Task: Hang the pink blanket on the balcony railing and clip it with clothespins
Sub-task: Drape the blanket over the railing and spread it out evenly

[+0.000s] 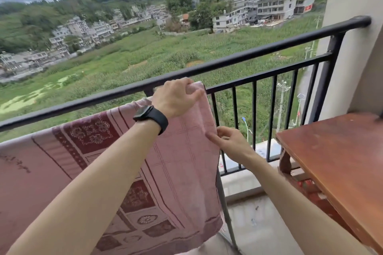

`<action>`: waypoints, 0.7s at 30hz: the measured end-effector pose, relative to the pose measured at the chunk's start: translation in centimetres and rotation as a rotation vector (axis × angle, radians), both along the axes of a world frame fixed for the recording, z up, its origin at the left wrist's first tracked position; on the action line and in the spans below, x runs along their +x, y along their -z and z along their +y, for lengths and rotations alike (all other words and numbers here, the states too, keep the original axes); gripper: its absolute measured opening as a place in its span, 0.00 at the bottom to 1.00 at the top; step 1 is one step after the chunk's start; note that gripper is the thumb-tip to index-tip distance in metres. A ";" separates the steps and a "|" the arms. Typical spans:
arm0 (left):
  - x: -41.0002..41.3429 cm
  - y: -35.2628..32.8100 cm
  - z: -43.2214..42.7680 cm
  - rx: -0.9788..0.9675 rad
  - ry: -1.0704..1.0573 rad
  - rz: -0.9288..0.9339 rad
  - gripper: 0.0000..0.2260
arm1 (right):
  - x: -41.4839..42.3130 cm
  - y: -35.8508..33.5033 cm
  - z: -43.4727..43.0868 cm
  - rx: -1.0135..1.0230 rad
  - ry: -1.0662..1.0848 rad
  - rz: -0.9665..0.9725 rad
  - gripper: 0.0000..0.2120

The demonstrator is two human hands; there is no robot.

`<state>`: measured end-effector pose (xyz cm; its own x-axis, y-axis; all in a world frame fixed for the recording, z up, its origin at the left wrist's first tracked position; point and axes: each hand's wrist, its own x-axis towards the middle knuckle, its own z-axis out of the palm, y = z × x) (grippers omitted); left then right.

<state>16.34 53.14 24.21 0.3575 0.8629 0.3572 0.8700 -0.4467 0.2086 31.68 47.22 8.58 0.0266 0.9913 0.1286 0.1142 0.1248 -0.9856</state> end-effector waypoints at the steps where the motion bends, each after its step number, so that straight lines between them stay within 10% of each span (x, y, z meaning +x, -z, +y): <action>1: 0.2 -0.2 0.0 -0.044 0.008 -0.046 0.18 | 0.1 1.0 -0.3 -0.031 -0.042 -0.024 0.07; 7: 1.1 0.4 -1.2 0.102 0.063 -0.092 0.10 | 1.2 4.8 -3.8 -0.150 -0.235 -0.091 0.14; 21: 0.5 -1.3 -3.0 0.158 0.057 -0.173 0.08 | -0.6 3.6 -2.5 0.123 0.573 -0.209 0.05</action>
<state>16.87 50.17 25.56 0.3256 0.7718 0.5462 0.8001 -0.5328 0.2758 31.12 44.68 5.00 0.5116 0.8048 0.3011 0.3856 0.0982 -0.9174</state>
